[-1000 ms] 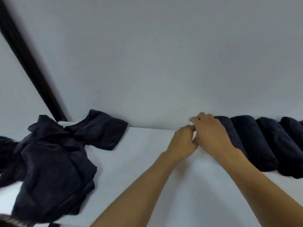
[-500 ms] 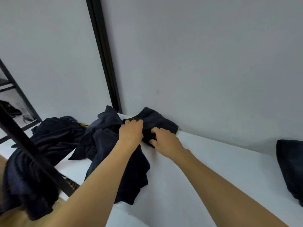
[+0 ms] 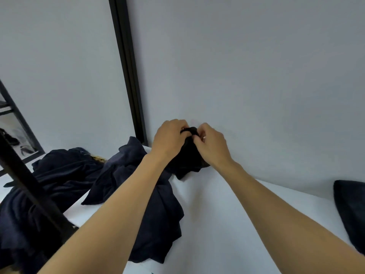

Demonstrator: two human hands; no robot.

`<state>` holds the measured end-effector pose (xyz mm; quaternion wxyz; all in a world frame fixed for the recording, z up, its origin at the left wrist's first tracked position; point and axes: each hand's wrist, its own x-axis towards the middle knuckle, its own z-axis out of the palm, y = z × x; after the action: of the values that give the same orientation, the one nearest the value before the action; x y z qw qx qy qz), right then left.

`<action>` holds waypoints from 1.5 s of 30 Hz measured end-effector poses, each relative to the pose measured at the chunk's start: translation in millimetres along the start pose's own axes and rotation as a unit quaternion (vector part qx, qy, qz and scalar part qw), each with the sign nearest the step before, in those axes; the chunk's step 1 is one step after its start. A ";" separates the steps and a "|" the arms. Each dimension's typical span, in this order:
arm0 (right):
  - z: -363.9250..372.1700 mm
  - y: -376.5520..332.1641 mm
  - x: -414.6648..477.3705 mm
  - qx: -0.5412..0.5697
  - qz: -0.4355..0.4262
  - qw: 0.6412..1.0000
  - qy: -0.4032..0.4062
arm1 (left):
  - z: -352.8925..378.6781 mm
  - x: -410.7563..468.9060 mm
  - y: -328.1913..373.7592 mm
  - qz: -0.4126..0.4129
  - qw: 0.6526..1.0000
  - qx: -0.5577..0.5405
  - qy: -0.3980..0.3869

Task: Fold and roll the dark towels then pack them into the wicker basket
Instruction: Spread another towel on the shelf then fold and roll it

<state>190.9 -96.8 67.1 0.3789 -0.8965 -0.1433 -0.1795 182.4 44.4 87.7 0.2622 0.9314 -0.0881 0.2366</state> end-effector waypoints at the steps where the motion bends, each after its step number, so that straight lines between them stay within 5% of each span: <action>1: -15.5 -6.4 4.9 0.023 -0.007 1.000 0.019 | -9.1 7.2 12.3 0.002 0.999 -0.033 0.011; 9: -145.1 -40.8 23.2 0.039 -0.040 0.991 0.122 | -75.7 50.0 108.8 0.086 0.986 -0.140 0.032; 16: -211.7 -29.5 6.4 -0.072 -0.036 0.995 0.061 | -74.4 61.1 155.5 0.141 0.986 -0.091 -0.022; 23: -248.2 -4.6 -23.0 0.123 0.075 0.988 -0.050 | -55.3 54.5 182.5 0.209 0.973 -0.086 -0.056; 26: -255.8 5.9 -35.5 0.118 0.099 0.979 -0.132 | -52.0 50.6 188.9 0.223 0.970 -0.080 -0.059; 33: -258.9 23.5 -39.0 0.015 0.136 0.987 -0.088 | -57.3 50.8 176.9 0.204 0.975 -0.067 -0.065; 38: -260.9 20.0 -29.1 0.050 0.074 0.996 -0.005 | -69.6 56.2 154.1 0.148 0.983 -0.042 -0.104; 45: -251.5 -22.1 -8.0 0.024 -0.035 0.999 -0.024 | -51.1 43.4 193.7 0.176 0.967 -0.154 -0.103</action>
<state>121.5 -266.7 240.7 0.3901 -0.8856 -0.1884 -0.1674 144.3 -94.3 233.8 0.3466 0.8690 -0.3123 0.1650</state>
